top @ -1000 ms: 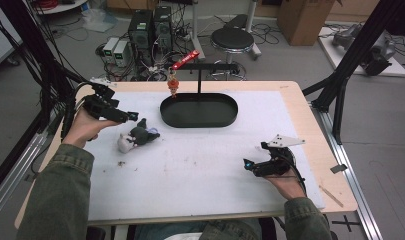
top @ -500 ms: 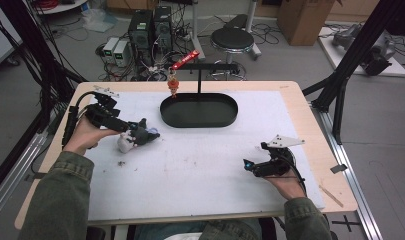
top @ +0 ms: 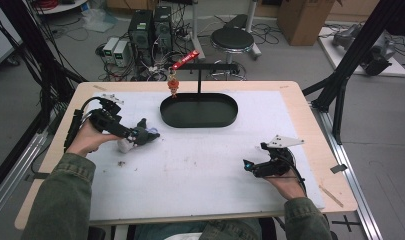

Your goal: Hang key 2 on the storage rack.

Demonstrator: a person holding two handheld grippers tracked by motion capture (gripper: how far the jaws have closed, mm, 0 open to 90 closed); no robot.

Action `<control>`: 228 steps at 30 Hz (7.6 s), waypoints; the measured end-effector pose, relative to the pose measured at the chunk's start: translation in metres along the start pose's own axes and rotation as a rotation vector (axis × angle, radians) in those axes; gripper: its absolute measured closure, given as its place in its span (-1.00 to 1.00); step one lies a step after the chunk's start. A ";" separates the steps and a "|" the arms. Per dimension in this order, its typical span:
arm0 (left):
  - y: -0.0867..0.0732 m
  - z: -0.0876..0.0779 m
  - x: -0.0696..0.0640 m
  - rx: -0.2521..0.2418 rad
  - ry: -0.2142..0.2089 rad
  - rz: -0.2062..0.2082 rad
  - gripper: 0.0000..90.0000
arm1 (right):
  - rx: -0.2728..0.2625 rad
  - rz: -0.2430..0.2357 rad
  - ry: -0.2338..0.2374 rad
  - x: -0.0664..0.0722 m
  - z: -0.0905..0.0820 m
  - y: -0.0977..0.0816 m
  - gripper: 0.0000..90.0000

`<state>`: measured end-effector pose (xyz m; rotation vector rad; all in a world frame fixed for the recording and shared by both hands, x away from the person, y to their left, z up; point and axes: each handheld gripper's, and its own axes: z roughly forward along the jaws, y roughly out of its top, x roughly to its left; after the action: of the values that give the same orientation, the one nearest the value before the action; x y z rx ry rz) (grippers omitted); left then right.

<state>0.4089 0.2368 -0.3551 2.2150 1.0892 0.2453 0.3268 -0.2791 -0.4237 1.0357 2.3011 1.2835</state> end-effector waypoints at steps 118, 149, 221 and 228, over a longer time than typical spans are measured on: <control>0.091 -0.011 -0.035 0.119 0.052 0.188 0.08 | 0.003 -0.015 0.019 -0.001 -0.001 0.000 -0.99; 0.172 -0.015 -0.059 0.088 0.043 0.271 0.08 | 0.002 -0.013 0.020 -0.003 -0.002 0.000 -0.99; 0.112 0.027 -0.028 -0.058 -0.122 0.086 -0.94 | -0.033 0.004 0.031 -0.005 -0.006 0.000 -0.99; 0.091 0.020 -0.021 -0.107 -0.113 0.067 -0.95 | -0.031 0.000 0.034 -0.005 -0.005 0.000 -0.99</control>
<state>0.4622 0.1716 -0.3114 2.1450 0.9215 0.2000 0.3278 -0.2854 -0.4213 1.0109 2.2985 1.3422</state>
